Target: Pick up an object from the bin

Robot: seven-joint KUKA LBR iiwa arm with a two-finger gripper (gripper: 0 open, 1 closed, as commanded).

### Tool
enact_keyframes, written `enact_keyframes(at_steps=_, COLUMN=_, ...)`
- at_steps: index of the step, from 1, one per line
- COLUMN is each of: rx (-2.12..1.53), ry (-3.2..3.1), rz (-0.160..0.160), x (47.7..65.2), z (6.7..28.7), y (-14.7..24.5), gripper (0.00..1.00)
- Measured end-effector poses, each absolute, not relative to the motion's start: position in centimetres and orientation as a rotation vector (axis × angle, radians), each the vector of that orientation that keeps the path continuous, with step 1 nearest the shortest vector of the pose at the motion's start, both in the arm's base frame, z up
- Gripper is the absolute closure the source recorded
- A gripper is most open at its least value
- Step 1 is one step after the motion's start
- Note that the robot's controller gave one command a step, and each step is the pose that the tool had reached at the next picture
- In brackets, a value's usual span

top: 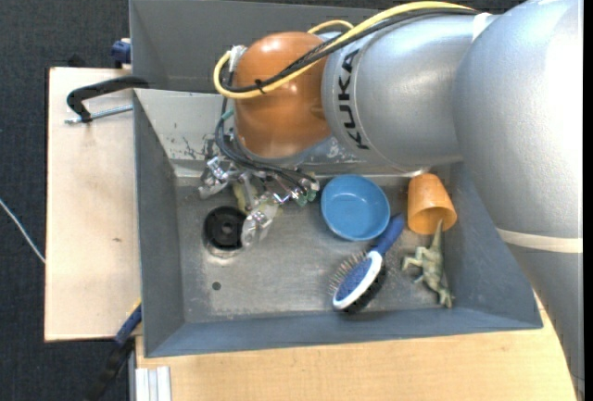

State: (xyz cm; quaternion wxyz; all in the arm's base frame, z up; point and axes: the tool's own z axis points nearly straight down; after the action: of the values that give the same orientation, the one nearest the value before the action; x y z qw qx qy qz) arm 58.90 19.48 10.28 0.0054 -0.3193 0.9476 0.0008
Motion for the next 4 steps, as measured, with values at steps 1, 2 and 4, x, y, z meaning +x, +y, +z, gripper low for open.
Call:
enact_keyframes(at_steps=1, rx=-1.695, ry=2.638, rz=-0.001, x=59.2, z=10.1, y=15.0, gripper=0.0)
enact_keyframes(at_steps=2, rx=-1.811, ry=2.556, rz=0.005, x=60.3, z=7.5, y=8.9, gripper=0.0)
enact_keyframes(at_steps=4, rx=-1.808, ry=2.562, rz=-0.004, x=60.6, z=7.9, y=9.0, gripper=1.0)
